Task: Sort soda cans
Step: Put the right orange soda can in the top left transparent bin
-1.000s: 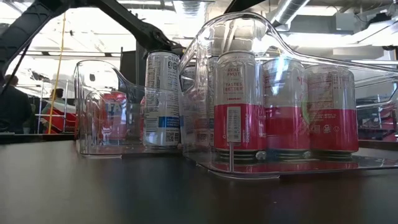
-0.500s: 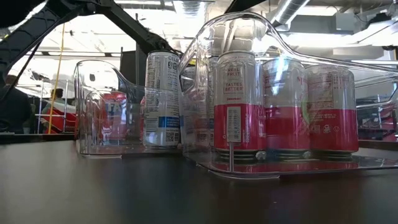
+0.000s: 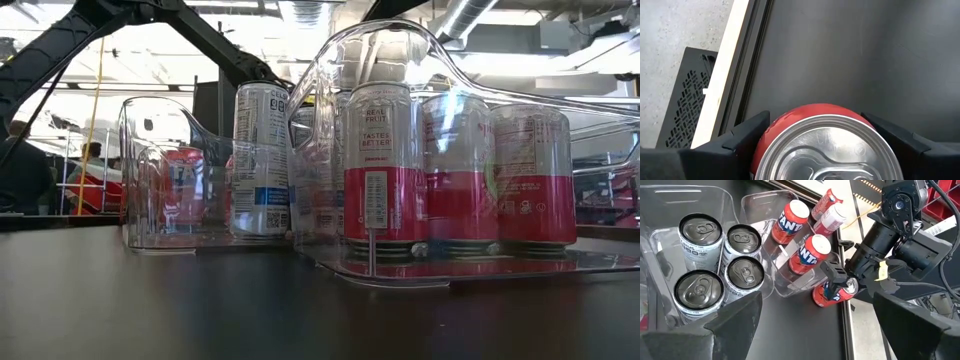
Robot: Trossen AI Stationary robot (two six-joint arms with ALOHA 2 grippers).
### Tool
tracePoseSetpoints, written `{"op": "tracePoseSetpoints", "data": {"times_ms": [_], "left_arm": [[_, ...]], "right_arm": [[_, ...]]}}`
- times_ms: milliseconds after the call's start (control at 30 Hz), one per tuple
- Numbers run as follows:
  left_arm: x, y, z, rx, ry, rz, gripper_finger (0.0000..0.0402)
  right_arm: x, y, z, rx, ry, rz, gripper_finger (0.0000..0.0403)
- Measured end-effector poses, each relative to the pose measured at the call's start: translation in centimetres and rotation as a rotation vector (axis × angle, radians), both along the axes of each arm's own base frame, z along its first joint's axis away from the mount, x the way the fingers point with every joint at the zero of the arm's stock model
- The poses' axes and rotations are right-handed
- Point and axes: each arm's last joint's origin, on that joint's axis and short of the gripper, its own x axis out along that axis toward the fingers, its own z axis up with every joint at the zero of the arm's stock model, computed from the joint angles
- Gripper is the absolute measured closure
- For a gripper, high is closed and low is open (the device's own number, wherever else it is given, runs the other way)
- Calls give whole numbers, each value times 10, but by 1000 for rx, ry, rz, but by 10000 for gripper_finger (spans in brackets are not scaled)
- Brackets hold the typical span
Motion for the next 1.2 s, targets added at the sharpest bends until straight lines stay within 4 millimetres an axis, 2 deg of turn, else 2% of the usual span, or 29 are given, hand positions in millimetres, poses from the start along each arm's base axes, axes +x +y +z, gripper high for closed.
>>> {"op": "tracePoseSetpoints", "data": {"times_ms": [233,467,533,633,733,900,1033,1200], "left_arm": [[-1,-1,11,46,-16,11,118],[-4,-4,48,96,-67,16,118],[-7,-6,64,129,-67,16,118],[-17,-13,102,192,-100,23,118],[-34,-27,139,239,-128,29,118],[-67,-61,179,246,-134,33,118],[-84,-87,197,220,-128,32,118],[-95,-123,218,210,-169,-4,118]], "right_arm": [[0,0,0,2,0,-1,6],[0,0,0,2,0,-2,6],[0,0,0,2,0,-2,6],[0,0,0,-1,1,1,6],[0,0,0,-8,5,6,6],[0,0,0,-23,11,15,6],[0,-3,0,-26,15,9,6],[-2,-9,-2,-23,33,-13,6]]}}
